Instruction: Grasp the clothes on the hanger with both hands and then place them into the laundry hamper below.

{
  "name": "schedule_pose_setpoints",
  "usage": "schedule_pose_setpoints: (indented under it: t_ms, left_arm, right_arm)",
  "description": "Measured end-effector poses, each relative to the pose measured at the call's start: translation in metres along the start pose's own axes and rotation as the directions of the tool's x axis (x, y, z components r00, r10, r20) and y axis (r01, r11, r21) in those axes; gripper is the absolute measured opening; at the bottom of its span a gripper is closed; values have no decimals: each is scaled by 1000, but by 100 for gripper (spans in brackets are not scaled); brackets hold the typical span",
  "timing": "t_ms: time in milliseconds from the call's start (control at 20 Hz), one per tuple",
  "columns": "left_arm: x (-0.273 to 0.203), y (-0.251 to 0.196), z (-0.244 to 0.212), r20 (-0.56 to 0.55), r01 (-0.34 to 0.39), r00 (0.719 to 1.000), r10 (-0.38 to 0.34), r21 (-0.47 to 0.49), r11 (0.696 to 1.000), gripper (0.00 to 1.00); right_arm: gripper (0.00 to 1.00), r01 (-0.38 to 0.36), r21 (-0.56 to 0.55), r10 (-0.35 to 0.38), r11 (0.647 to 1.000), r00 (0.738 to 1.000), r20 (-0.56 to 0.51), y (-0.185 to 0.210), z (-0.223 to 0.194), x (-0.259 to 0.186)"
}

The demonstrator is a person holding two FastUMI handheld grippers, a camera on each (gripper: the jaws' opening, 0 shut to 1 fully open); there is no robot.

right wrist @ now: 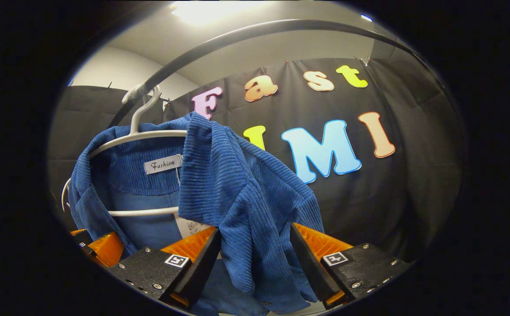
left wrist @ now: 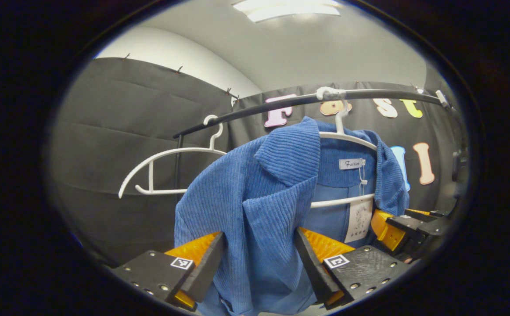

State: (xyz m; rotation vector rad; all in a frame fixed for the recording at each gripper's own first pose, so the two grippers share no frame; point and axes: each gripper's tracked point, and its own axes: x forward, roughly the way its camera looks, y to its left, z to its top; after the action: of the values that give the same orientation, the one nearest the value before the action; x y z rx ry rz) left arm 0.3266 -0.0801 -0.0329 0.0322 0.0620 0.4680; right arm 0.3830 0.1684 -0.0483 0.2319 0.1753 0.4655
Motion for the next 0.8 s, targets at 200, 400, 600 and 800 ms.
schedule_pose_setpoints:
  t_ms: [200, 400, 600, 800]
  left_arm:
    - [-5, 5, -1, -9, 20, 1000, -20, -12, 1000, 54]
    - [-7, 15, 7, 8, 14, 1000, -14, -26, 1000, 12]
    - [-23, 18, 20, 21, 61, 998, -61, -20, 998, 8]
    - [-47, 31, 45, 64, 60, 996, -59, -26, 998, 8]
  right_arm:
    - [35, -16, -16, 16, 1000, 1000, 24, 0, 6, -12]
    - [4, -80, -70, 85, 994, 994, 68, 14, 17, -20]
    - [2, -61, -160, 89, 985, 980, 175, 16, 50, -41]
    - [2, -38, -199, 88, 979, 965, 248, 12, 82, -47]
